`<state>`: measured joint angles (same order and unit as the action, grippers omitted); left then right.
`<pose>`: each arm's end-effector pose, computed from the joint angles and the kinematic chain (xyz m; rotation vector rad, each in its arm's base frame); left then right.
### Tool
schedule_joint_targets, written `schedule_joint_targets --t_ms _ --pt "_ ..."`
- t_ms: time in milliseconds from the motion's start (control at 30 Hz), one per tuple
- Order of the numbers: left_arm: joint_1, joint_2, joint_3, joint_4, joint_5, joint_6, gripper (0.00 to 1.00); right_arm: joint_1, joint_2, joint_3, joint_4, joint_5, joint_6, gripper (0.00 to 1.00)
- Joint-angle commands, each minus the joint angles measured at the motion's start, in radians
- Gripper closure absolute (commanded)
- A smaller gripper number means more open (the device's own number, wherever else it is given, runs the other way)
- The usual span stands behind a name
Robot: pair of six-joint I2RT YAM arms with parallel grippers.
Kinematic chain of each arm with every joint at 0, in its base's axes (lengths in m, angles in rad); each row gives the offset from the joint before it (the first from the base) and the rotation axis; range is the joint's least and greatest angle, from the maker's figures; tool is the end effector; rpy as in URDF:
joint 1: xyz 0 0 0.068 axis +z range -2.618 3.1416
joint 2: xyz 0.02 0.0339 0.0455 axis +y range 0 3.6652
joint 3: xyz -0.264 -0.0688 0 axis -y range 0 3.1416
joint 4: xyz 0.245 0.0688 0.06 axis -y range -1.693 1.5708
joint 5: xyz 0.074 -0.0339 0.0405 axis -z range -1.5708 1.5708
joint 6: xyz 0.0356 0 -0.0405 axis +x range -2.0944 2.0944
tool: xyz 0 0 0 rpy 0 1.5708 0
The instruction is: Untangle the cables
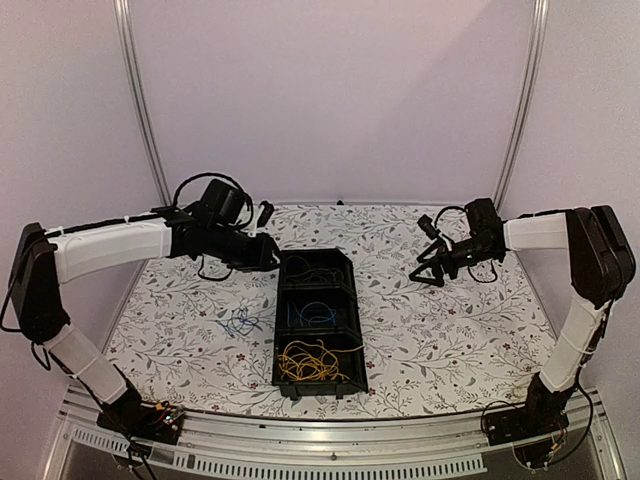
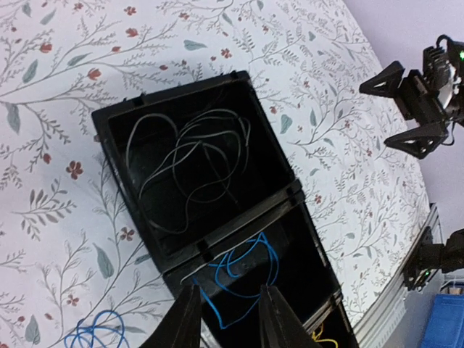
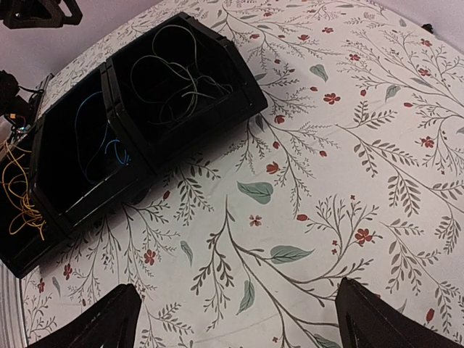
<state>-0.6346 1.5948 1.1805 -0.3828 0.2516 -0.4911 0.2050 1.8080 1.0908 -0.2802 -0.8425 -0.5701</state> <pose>0.2771 -0.2150 0.2561 0.3072 2.4801 -0.8094 0.3462 0.0991 0.1722 -1.1480 2.0103 0.8884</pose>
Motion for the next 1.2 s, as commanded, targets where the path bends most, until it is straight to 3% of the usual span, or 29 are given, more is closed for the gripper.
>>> schedule_joint_targets --t_ms 0,133,367,633,767,1067,1167 --pt "0.006 -0.046 -0.133 -0.108 -0.117 -0.061 0.7 0.004 0.022 0.027 -0.016 -0.024 -0.011 0.02" --pt "0.009 -0.12 -0.227 -0.163 -0.178 -0.134 0.73 0.005 0.016 0.025 -0.016 -0.025 -0.011 0.02" --pt "0.006 -0.216 -0.342 -0.226 -0.176 -0.201 0.61 0.004 0.017 0.026 -0.019 -0.029 -0.012 0.02" --pt "0.036 -0.28 -0.435 -0.285 -0.381 -0.224 0.61 0.003 0.027 0.031 -0.03 -0.042 -0.016 0.03" --pt "0.061 -0.272 -0.434 -0.303 -0.462 -0.22 0.57 0.004 0.035 0.033 -0.036 -0.049 -0.017 0.03" --pt "0.066 -0.154 -0.44 -0.193 -0.457 -0.08 0.52 0.003 0.046 0.039 -0.046 -0.056 -0.023 0.03" --pt "0.085 -0.139 -0.448 -0.154 -0.42 -0.096 0.52 0.004 0.055 0.042 -0.051 -0.06 -0.023 0.03"
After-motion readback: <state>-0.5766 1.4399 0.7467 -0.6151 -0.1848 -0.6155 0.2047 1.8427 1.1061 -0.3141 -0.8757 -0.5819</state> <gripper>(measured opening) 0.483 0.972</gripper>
